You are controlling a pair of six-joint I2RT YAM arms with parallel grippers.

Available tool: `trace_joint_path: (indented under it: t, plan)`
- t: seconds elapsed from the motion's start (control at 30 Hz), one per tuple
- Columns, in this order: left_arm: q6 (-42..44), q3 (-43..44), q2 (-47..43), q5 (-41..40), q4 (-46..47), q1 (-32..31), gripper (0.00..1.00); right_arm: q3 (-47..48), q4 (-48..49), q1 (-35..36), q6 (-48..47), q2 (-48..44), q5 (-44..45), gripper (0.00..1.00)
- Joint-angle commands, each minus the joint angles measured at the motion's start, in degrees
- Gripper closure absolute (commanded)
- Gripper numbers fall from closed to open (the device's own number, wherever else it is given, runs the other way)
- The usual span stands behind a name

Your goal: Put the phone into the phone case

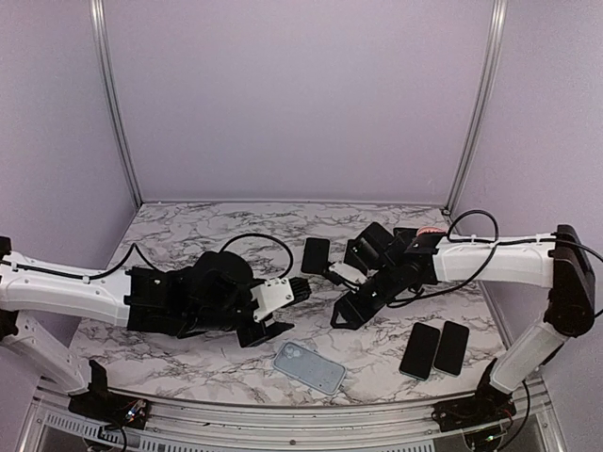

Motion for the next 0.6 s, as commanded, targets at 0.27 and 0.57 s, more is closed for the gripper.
trace_joint_path:
  t: [0.27,0.57]
  plan:
    - [-25.59,-18.91,-0.83,6.27,-0.23,-2.86,0.5,4.37,7.7,10.58,1.88,13.35,0.39,0.41]
    - [-24.27,-16.77,4.55,4.8,1.65,-2.87,0.51,3.94,10.08,12.36,6.58,15.7,3.81,0.83]
